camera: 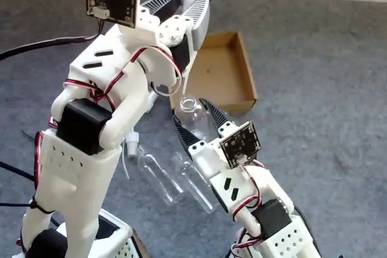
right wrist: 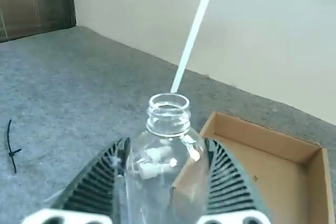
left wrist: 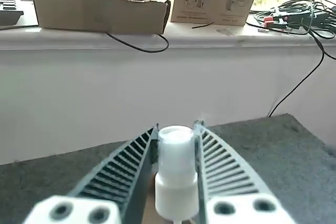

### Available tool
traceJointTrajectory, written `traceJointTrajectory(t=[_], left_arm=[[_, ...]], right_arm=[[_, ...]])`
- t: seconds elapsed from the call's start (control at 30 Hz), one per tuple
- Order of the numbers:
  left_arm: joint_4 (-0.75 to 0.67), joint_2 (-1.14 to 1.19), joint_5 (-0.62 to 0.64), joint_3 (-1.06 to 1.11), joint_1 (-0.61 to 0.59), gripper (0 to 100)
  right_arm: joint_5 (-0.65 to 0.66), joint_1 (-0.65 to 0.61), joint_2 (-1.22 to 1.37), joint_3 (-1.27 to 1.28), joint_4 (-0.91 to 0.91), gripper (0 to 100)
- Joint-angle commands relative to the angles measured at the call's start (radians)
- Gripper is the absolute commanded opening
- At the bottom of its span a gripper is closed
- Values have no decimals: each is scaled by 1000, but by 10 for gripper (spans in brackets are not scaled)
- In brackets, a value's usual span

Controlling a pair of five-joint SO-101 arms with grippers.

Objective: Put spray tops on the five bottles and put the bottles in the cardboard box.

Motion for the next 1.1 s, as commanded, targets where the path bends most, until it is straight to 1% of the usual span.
traceJointTrajectory(t=[0.0,0.17,0.27,0.53,0.93,1.07], left_arm=[[-26,-25,20,-2,44,6],[-25,-27,18,-2,90,6],[-17,-30,18,-5,93,6],[75,-90,12,-81,88,6],[68,-81,11,-70,88,6],[68,-59,-40,-74,88,6]], right_arm=[[-12,-2,-10,-7,-28,4],[-12,-2,-10,-7,-28,4],[-12,-2,-8,-7,-28,4],[-12,-2,-8,-5,-28,4],[-12,-4,-12,-5,-27,4],[-12,-4,-13,-5,-27,4]])
